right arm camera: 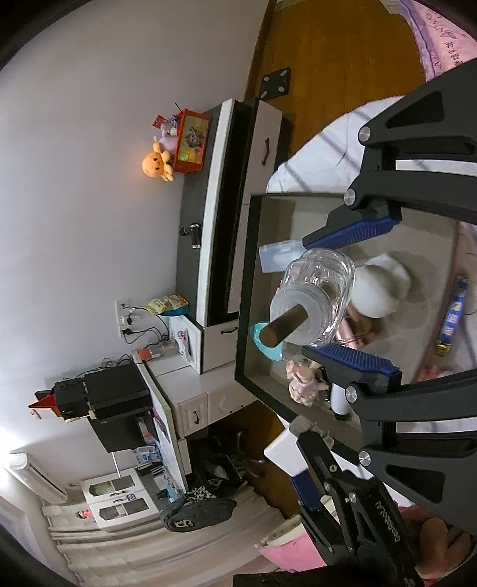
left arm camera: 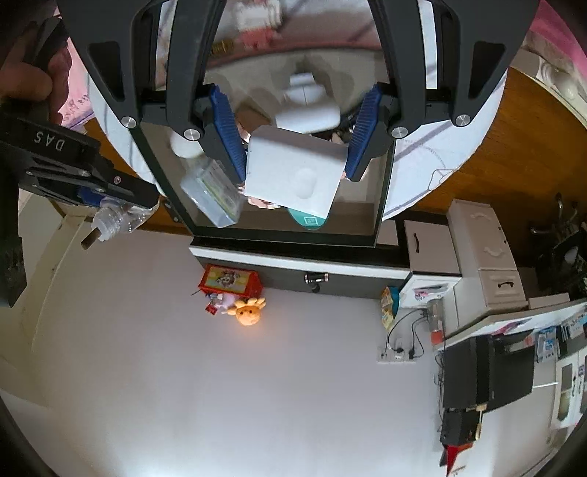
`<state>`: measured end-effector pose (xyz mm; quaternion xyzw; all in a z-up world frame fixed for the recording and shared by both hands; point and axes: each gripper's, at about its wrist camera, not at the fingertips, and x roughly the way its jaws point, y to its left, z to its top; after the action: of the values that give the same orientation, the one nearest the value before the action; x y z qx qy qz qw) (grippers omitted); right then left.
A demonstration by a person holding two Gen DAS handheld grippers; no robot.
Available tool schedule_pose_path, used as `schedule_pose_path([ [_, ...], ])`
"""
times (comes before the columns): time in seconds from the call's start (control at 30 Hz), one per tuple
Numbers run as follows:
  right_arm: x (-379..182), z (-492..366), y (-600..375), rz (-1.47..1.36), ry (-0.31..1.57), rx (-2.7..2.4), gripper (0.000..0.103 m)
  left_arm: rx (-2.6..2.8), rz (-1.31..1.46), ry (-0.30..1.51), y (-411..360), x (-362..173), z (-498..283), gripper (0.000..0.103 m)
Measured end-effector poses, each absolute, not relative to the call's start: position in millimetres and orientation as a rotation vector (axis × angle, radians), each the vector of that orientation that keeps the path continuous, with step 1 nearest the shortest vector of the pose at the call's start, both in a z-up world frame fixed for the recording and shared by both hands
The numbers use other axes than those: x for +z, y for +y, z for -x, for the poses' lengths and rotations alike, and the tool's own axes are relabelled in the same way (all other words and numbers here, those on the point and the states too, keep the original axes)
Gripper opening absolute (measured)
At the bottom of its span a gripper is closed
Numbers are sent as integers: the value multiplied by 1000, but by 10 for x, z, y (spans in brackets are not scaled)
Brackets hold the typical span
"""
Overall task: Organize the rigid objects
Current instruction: 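Lower the charger and glass bottle into the box and open both tools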
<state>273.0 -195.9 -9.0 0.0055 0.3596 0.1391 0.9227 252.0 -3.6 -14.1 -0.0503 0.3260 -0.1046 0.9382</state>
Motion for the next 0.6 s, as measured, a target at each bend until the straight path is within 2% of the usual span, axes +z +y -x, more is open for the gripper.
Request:
schedule_pose_path([
  [0.37,-491,-3118,-1890,0,838,287,53,-210,79,771,-195,-494,-2950,56],
  [0.43,-549,-3143,-1935,-6,852,274,56,-204,64,768,-221,-505,-2953,59],
  [0.47,-569,-3146,-1961,-10,856,269,60,-197,59,764,-220,-500,-2942,62],
  [0.5,-585,-3141,-1986,-14,859,266,74,-183,56,752,-212,-488,-2917,72],
  [0.53,-587,-3125,-2011,-23,856,263,84,-178,56,744,-199,-480,-2904,83],
  [0.6,-572,-3087,-2050,-39,846,263,85,-160,60,717,-152,-439,-2846,94],
])
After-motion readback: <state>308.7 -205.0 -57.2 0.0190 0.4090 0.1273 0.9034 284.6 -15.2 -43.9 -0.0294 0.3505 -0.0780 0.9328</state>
